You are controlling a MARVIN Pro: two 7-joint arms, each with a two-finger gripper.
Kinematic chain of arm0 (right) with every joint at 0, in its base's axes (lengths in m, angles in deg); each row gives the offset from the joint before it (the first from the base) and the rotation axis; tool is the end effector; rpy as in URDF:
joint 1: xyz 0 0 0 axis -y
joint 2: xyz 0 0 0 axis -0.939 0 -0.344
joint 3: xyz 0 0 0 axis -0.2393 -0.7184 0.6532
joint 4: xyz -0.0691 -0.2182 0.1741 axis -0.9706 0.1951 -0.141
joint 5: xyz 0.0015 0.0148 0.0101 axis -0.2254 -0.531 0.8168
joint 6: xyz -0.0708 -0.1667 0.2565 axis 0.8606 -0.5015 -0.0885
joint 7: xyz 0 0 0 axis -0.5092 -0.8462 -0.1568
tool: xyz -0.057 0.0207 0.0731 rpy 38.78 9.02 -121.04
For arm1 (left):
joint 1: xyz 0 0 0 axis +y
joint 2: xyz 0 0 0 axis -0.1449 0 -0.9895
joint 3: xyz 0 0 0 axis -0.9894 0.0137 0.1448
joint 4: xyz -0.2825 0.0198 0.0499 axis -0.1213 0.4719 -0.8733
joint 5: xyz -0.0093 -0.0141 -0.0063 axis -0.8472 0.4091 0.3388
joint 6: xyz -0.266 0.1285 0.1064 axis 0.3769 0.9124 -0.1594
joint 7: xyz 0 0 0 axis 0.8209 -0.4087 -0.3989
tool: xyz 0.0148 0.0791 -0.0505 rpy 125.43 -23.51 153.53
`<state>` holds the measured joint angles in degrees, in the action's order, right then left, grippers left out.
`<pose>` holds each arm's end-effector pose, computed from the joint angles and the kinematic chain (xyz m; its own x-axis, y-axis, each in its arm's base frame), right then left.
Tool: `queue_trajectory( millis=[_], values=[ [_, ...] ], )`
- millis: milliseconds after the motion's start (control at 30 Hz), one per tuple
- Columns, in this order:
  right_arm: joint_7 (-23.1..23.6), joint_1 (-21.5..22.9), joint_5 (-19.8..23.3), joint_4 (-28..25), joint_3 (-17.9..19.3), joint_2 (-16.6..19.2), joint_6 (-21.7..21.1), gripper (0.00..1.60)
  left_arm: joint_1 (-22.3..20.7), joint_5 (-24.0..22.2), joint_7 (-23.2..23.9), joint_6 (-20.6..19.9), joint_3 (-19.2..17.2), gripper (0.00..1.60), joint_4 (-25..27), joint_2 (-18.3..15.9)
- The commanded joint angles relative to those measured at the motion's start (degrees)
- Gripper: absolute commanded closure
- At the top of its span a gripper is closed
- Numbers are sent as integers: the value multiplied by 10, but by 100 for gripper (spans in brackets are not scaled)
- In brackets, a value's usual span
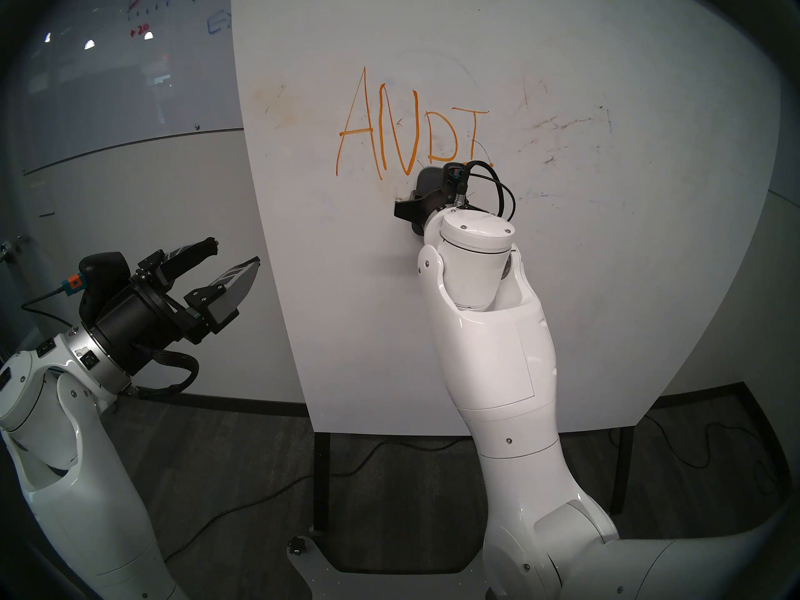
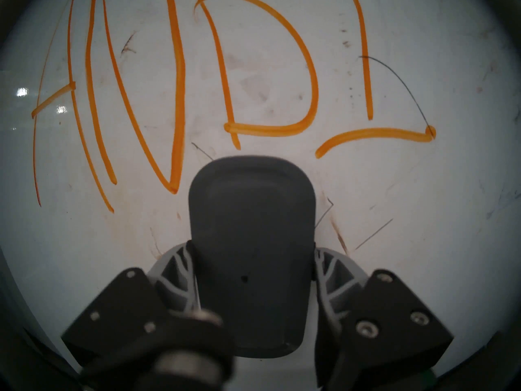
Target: Erase all marks on the whiteboard with the eraser
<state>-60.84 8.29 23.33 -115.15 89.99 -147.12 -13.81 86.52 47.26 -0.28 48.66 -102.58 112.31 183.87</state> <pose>0.4771 0.1518 -0.0399 -0.0118 -0.0703 0.9975 0.0662 -0.9954 -0.0694 0.2534 0.1017 -0.0723 -0.1595 0.0721 0.9846 -0.5061 -0.8623 -0.0189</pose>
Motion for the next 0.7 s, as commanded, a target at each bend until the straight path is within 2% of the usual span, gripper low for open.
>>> queue_trajectory(
  millis=[0, 233, 267, 333, 367, 433, 567, 667],
  values=[
    [8, 59, -24, -7, 25, -8, 27, 160, 0, -1, 0, -1, 1, 0, 9, -1],
    [23, 71, -35, -5, 34, -12, 22, 160, 0, -1, 0, -1, 1, 0, 9, -1],
    [25, 63, -39, -12, 35, -15, 25, 160, 0, 0, 0, -1, 1, 0, 9, -1],
    [31, 81, -41, -4, 40, -15, 20, 160, 0, 0, 0, -1, 1, 0, 9, -1],
    [34, 67, -46, -15, 41, -19, 24, 160, 0, 0, 0, -1, 1, 0, 9, -1],
    [36, 65, -48, -18, 42, -20, 25, 160, 0, 0, 0, -1, 1, 0, 9, -1],
    [43, 82, -52, -13, 49, -22, 20, 160, 0, 0, 0, -1, 1, 0, 9, -1],
    [49, 80, -58, -18, 53, -26, 22, 160, 0, 0, 0, -1, 1, 0, 9, -1]
  ],
)
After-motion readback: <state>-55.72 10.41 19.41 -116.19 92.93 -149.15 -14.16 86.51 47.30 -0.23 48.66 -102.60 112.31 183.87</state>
